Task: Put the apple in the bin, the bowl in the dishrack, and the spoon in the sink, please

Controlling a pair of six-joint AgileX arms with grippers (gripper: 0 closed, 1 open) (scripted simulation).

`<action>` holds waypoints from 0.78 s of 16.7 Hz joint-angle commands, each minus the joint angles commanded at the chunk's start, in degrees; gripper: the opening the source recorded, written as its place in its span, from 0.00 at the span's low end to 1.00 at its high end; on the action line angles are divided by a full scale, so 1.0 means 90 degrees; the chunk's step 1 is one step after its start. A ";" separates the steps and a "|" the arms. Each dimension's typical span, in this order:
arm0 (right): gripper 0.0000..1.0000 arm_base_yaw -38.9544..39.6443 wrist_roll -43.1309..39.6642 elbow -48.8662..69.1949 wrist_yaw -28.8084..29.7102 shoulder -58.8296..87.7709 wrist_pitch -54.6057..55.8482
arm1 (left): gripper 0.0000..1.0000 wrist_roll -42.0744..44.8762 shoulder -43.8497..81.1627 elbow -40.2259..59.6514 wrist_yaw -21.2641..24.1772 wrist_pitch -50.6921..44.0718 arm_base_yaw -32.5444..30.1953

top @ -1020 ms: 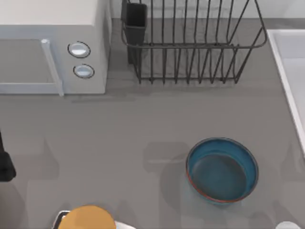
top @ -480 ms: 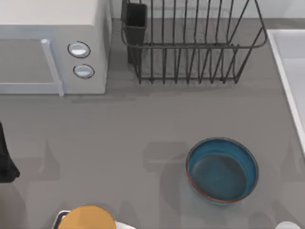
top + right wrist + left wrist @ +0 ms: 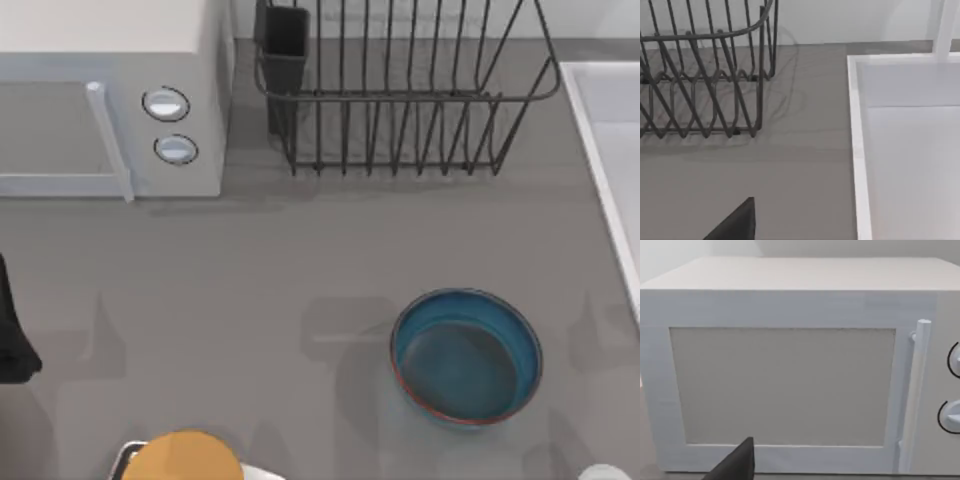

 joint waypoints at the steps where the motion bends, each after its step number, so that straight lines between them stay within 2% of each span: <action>1: 1.00 0.0140 0.0133 0.0361 -0.0004 0.0511 -0.0332 | 1.00 0.0000 0.0000 0.0000 0.0000 0.0000 0.0000; 13: 1.00 0.1864 0.1974 0.5111 0.0017 0.6693 -0.4736 | 1.00 0.0000 0.0000 0.0000 0.0000 0.0000 0.0000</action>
